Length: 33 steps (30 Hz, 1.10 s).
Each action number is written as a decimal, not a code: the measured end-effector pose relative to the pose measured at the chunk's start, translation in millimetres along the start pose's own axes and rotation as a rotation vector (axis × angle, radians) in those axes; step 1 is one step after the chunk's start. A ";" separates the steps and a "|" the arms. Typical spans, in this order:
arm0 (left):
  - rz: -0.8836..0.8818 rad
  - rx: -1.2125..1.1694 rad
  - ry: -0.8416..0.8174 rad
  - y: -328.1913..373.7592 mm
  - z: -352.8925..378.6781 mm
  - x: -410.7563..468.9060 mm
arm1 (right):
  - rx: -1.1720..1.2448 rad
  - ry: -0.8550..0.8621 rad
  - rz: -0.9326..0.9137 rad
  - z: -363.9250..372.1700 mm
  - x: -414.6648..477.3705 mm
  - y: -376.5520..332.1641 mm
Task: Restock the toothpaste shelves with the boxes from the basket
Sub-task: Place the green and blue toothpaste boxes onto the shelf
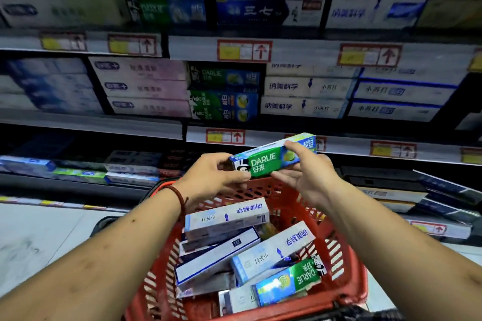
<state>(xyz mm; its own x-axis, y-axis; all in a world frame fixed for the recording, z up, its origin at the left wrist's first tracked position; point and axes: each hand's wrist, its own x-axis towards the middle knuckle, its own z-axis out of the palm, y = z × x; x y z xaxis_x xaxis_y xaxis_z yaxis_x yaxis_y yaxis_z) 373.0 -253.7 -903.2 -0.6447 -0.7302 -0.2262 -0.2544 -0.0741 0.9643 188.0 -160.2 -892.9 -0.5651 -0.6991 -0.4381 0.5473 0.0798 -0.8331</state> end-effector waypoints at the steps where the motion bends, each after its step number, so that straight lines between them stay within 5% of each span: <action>1: 0.003 0.006 -0.003 2.5 -7.5 -2.2 | -0.009 0.034 -0.046 -2.1 1.9 -4.4; 5: 0.036 -0.008 0.034 7.2 -35.7 -3.3 | -0.122 0.026 -0.135 -8.1 6.7 -10.7; 16: 0.266 -0.065 0.577 18.2 -52.2 36.0 | -0.282 0.012 -0.460 40.6 9.9 -23.8; 23: 0.269 -0.127 0.604 37.7 -72.2 65.2 | -0.486 0.058 -0.677 70.4 33.6 -41.7; 33: 0.306 0.002 0.639 51.6 -94.2 106.0 | -0.514 0.027 -0.654 100.1 76.5 -51.3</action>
<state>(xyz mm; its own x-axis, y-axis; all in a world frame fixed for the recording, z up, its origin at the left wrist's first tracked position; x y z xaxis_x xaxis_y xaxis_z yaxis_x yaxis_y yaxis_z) 359.5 -398.9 -864.3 -0.1384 -0.9737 0.1807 -0.1311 0.1989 0.9712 178.5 -288.9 -849.9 -0.6896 -0.7002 0.1850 -0.2426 -0.0174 -0.9700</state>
